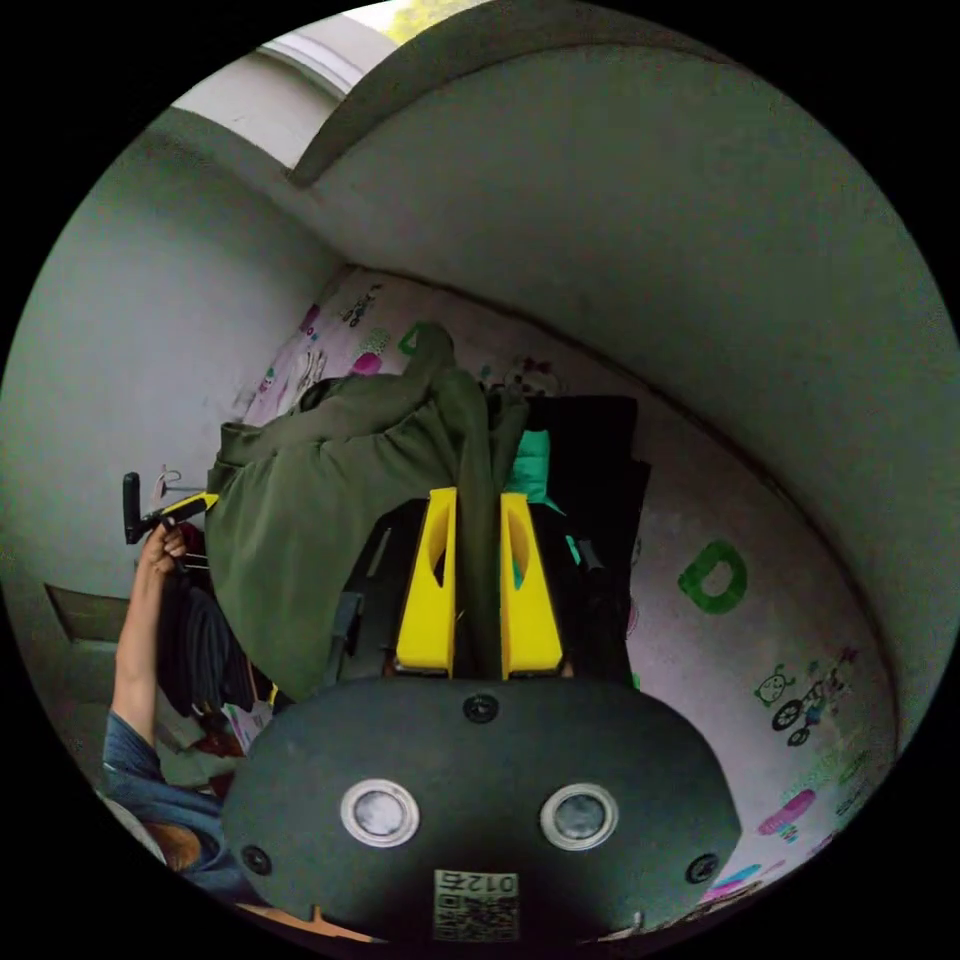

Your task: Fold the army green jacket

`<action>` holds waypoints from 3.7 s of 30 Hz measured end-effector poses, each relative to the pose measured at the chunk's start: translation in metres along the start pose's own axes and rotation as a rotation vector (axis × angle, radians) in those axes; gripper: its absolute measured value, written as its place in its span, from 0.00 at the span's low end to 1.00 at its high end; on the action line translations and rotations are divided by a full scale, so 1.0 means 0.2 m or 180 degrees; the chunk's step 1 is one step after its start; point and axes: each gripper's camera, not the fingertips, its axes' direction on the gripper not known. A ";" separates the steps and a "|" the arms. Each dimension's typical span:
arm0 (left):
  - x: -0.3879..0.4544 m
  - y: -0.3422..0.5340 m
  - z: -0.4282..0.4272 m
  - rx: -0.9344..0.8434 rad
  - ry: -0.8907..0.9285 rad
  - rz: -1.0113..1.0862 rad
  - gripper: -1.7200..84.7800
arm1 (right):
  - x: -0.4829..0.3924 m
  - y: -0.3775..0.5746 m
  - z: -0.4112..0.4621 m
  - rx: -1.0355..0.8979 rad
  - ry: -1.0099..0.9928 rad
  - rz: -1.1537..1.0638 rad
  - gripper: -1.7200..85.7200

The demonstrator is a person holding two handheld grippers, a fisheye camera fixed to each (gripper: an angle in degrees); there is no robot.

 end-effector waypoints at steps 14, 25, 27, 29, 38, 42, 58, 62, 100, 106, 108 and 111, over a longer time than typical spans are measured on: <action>0.61 0.64 0.01 0.0576 0.0002 0.0165 0.09 | 0.45 0.64 -0.56 0.0547 -0.1145 0.0734 0.13; 1.32 1.32 0.67 0.0265 -0.1832 0.1186 0.15 | 0.66 0.98 -0.40 0.1011 -0.2558 0.1790 0.17; 1.45 1.37 0.81 0.0275 -0.2287 0.1476 0.16 | 0.64 0.96 -0.39 0.0997 -0.2549 0.1821 0.17; 1.52 1.39 0.92 0.0246 -0.2425 0.1647 0.17 | 0.62 0.93 -0.38 0.0979 -0.2541 0.1870 0.16; 1.66 1.37 1.47 -0.0203 -0.3176 0.2103 0.12 | 0.60 0.88 -0.36 0.1098 -0.2456 0.1912 0.10; 1.71 1.39 1.51 -0.0096 -0.3151 0.2046 0.09 | 0.55 0.86 -0.41 0.1101 -0.2162 0.1701 0.08; 1.81 1.54 1.61 0.0280 -0.2925 0.2061 0.04 | 0.55 0.91 -0.30 0.1129 -0.1889 0.1512 0.05; 1.82 1.60 1.61 0.0350 -0.3001 0.2159 0.04 | 0.54 0.94 -0.25 0.1136 -0.1943 0.1596 0.05; 1.86 0.86 1.06 0.0077 -0.0528 0.1105 0.02 | -1.20 0.71 0.34 0.0196 0.0762 -0.1414 0.01; 1.86 0.82 0.94 0.0110 -0.0458 0.1159 0.02 | -1.12 0.75 0.26 0.0215 0.0186 -0.1161 0.01; 1.88 0.82 0.86 0.0182 -0.0464 0.1257 0.02 | -1.13 0.77 0.20 0.0257 0.0108 -0.1142 0.01; 1.90 0.79 0.69 0.0460 -0.0563 0.1277 0.02 | -1.16 0.77 0.10 0.0497 0.0196 -0.1170 0.01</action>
